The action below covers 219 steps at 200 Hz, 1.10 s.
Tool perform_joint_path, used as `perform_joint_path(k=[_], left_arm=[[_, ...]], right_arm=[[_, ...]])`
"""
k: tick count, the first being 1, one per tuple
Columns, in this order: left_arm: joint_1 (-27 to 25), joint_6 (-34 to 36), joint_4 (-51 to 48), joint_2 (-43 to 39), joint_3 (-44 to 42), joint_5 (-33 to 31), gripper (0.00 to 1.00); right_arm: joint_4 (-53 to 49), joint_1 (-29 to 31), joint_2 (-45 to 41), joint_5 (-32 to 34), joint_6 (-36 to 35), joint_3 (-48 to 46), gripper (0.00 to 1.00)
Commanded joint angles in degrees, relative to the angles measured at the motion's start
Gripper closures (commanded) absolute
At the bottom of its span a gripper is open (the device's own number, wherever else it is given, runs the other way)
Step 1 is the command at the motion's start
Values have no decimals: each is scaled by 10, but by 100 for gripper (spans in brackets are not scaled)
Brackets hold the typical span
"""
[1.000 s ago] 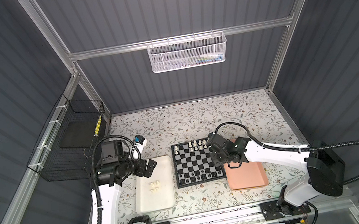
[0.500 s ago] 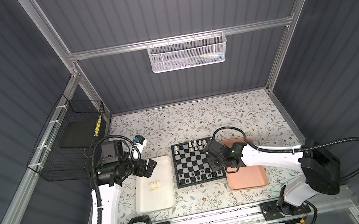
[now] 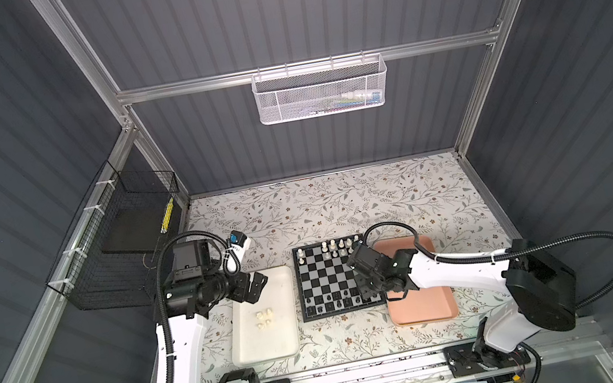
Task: Set up the chess pieces on the board
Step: 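Lower the black pawn onto an empty square in the black pawn row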
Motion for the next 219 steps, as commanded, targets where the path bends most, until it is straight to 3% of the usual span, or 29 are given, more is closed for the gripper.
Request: perform_joint_path(k=[1, 219], left_arm=[[-2, -11, -11, -9, 6, 12, 0], [-2, -12, -11, -7, 10, 29, 1]], right_arm=[[6, 5, 5, 3, 9, -10, 86], [15, 10, 43, 0, -7, 16, 85]])
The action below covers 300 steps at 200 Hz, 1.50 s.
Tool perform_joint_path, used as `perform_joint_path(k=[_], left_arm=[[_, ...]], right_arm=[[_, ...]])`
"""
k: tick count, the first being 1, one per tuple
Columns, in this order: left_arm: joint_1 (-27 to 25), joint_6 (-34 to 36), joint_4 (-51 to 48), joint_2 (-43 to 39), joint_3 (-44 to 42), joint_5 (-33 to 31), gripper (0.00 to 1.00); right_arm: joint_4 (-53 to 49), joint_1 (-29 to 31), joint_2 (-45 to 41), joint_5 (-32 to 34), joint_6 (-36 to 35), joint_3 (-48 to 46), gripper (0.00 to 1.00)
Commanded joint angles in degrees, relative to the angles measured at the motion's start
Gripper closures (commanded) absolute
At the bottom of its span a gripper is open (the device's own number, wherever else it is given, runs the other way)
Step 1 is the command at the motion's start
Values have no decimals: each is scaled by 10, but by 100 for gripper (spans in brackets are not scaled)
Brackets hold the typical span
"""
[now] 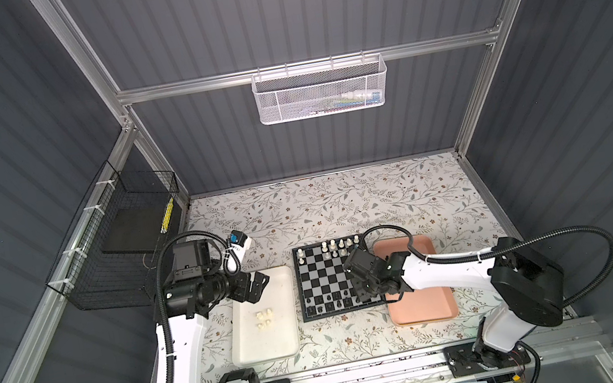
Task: Set up the chess pieces on the board
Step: 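Lower the black pawn onto an empty square in the black pawn row, then open the right gripper and release the black pawn on the board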
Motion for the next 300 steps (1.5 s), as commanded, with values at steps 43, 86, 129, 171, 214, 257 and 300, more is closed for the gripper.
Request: perform_joint_path(k=[43, 86, 129, 171, 214, 257, 300], left_arm=[[-2, -6, -11, -7, 10, 12, 1], [-3, -7, -10, -9, 8, 14, 0], [-2, -6, -11, -11, 6, 14, 0], [-2, -6, -11, -11, 6, 13, 1], [-2, -8, -11, -10, 6, 16, 0], [-2, -8, -11, -9, 9, 16, 0], [-2, -8, -11, -11, 8, 15, 0]], right_arm=[[-13, 5, 6, 5, -9, 18, 85], [-13, 5, 4, 9, -10, 20, 84], [-13, 5, 8, 9, -9, 19, 83], [-13, 5, 6, 9, -10, 20, 82], [-29, 5, 3, 12, -12, 21, 80], [-33, 5, -4, 15, -16, 22, 78], [-42, 5, -6, 12, -26, 32, 76]])
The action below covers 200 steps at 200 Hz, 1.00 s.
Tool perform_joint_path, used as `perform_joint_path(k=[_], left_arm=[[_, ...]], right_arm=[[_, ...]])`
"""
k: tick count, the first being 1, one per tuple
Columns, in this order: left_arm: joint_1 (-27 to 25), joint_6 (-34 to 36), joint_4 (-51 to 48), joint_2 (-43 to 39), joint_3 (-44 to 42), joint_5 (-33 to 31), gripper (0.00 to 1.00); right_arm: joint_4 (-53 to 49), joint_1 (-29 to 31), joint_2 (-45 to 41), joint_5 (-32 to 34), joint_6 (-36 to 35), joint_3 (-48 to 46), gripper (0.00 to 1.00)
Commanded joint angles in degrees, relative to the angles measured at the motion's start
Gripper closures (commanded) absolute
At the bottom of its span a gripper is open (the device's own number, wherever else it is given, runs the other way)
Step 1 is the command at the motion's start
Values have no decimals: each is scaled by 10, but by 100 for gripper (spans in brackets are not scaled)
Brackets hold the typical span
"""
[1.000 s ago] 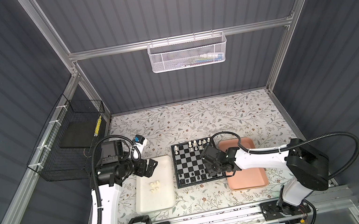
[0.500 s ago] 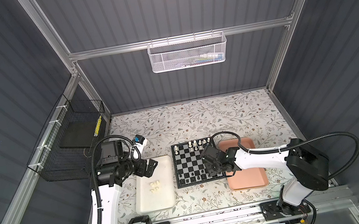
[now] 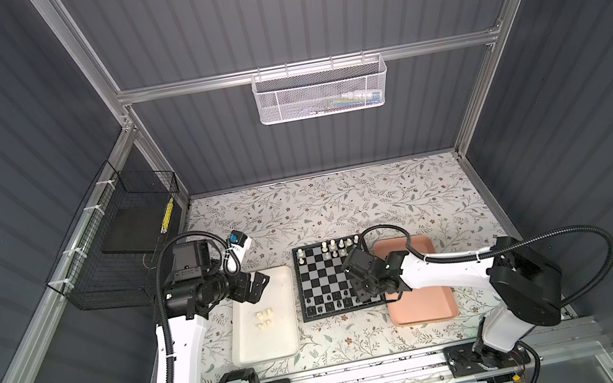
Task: Set up the chess pieces on the board
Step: 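Open the right gripper and release the black pawn on the board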
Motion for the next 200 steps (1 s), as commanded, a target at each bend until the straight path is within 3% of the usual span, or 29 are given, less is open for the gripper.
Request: perform_joint_path(k=[1, 200], left_arm=[[-2, -8, -11, -9, 8, 12, 1], [-2, 9, -19, -14, 11, -19, 0]], right_arm=[[-20, 3, -8, 10, -11, 17, 76], [-82, 3, -44, 44, -51, 75, 68]])
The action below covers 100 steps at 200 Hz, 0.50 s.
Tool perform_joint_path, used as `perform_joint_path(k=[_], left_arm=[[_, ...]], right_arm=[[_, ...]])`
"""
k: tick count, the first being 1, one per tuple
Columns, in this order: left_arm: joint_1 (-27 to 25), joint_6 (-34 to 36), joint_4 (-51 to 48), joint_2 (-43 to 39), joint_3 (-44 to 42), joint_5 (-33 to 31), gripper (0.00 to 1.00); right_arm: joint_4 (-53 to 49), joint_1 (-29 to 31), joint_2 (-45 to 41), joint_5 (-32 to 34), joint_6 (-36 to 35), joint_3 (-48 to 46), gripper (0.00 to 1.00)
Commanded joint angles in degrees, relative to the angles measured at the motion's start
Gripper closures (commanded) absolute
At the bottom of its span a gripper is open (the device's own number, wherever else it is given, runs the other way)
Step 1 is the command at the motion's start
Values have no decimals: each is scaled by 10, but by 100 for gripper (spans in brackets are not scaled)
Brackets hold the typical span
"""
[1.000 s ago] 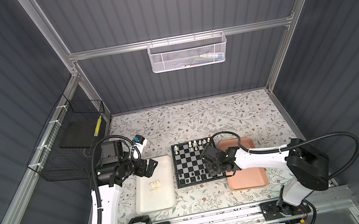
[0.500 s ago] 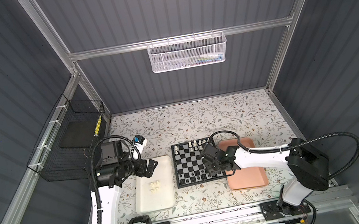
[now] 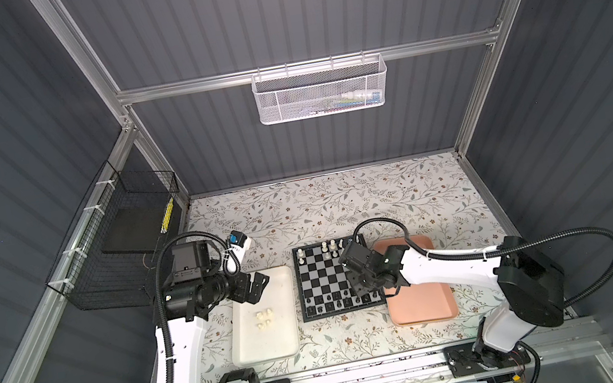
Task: Set up the chess pieces on the board
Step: 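Open the right gripper and release the black pawn on the board, then raise the right gripper and move it over the last black pawn in the pink tray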
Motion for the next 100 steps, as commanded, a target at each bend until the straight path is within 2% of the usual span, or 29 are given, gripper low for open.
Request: perform_joint_path(k=[1, 32, 56, 100], left_arm=[[-2, 9, -17, -9, 11, -15, 0], [-2, 20, -22, -3, 22, -24, 0], [-3, 26, -21, 2, 22, -28, 0], [-2, 39, -24, 9, 21, -31, 0]], right_arm=[[-39, 2, -30, 28, -15, 26, 68], [-100, -5, -81, 64, -28, 59, 69], [-121, -40, -138, 62, -29, 52, 71], [-103, -175, -215, -28, -29, -20, 76]])
